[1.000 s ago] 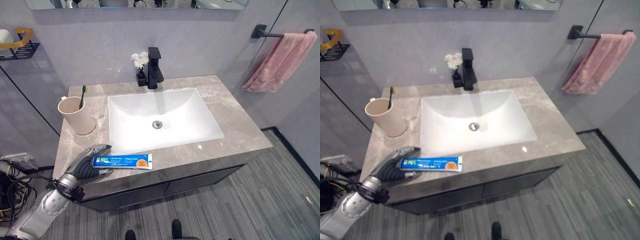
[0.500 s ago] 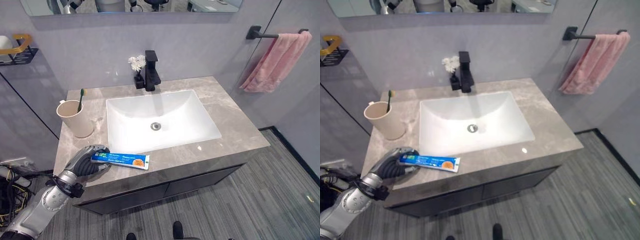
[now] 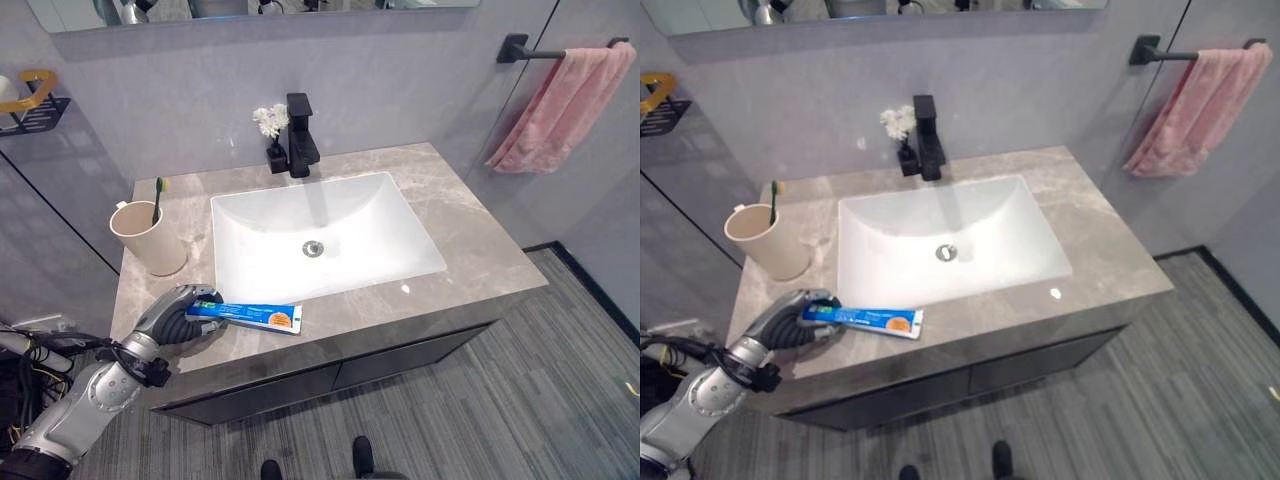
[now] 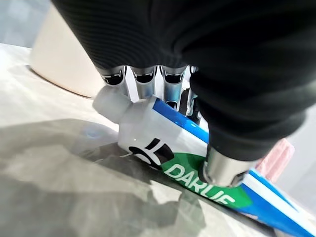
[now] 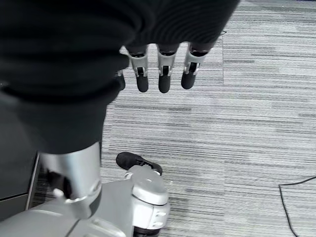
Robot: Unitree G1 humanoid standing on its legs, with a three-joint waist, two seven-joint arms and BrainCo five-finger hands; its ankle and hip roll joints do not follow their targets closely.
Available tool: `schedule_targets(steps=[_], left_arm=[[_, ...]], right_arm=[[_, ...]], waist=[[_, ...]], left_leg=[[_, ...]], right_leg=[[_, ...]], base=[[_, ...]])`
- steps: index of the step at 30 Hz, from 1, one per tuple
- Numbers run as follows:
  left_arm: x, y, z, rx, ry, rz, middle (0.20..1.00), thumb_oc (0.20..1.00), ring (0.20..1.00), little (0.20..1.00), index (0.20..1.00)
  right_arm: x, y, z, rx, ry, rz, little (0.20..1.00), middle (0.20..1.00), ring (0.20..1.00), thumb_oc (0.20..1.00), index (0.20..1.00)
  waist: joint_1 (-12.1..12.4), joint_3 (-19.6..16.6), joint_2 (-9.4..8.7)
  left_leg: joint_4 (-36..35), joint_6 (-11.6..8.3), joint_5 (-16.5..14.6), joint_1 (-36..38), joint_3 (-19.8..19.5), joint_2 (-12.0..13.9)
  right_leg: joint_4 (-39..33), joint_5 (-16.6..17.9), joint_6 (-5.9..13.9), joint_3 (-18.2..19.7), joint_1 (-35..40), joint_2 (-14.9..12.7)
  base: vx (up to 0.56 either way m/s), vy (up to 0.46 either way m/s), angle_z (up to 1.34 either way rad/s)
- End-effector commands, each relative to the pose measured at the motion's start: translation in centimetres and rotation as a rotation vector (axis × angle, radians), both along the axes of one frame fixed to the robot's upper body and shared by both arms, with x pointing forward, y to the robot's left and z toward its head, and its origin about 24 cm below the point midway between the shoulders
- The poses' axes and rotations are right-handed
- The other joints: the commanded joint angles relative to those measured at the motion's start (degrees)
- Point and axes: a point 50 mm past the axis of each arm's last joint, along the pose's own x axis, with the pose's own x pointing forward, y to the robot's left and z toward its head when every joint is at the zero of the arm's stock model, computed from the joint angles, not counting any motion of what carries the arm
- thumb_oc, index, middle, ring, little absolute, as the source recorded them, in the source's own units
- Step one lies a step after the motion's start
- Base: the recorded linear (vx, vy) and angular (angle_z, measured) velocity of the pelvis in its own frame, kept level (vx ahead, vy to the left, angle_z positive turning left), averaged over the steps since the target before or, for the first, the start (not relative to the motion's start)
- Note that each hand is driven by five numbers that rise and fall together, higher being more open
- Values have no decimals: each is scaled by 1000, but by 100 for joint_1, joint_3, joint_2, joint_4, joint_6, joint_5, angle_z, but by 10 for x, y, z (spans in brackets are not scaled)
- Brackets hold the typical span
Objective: Put brush and paste in cup on sink, flatten towel.
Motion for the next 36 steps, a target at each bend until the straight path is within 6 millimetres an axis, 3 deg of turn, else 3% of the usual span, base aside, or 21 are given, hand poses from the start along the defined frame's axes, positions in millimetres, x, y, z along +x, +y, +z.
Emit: schedule_targets(steps=[1, 14, 24, 29, 31, 36], left_arm=[[-17, -15, -37, 64, 213, -116, 523, 523, 523, 523, 523], [-29, -17, -63, 135, 365, -178, 533, 533, 533, 533, 533], [-36, -11, -79, 203, 451, -178, 576, 576, 576, 576, 576], [-38, -10, -84, 241, 482, -193, 548, 548, 548, 548, 548], [-39, -11, -87, 270, 494, -215, 200, 200, 200, 200, 200], [-40, -15, -89, 290, 503, -251, 200, 200, 200, 200, 200]], right_arm=[[29, -17, 10, -59, -83, 33, 1000, 1000, 1000, 1000, 1000], [35, -33, 17, -108, -114, 13, 1000, 1000, 1000, 1000, 1000], [31, -36, 17, -111, -102, -3, 1000, 1000, 1000, 1000, 1000], [28, -36, 17, -108, -91, -10, 1000, 1000, 1000, 1000, 1000], [26, -35, 16, -106, -81, -10, 1000, 1000, 1000, 1000, 1000], [24, -35, 15, -101, -74, -18, 1000, 1000, 1000, 1000, 1000]], waist=[[-245, 398, -29], [-323, 355, 172], [-344, 317, 162], [-343, 296, 125], [-349, 285, 107], [-342, 191, 79]], left_leg=[[72, 52, -402, 264, -114, -45], [72, 40, -390, 228, -65, -49], [72, 37, -391, 219, -52, -40], [72, 29, -385, 219, -42, -27], [72, 22, -384, 224, -45, -17], [72, 19, -397, 276, -62, 0]], right_leg=[[59, 73, 471, -165, 128, -309], [59, 67, 465, -114, 81, -320], [59, 72, 463, -117, 70, -306], [59, 76, 458, -112, 69, -295], [59, 69, 460, -120, 79, -293], [59, 46, 457, -133, 150, -283]], base=[[0, 0, 0], [3, 2, -3], [0, 0, 0], [0, 0, 0], [0, 0, 0], [0, 0, 0]])
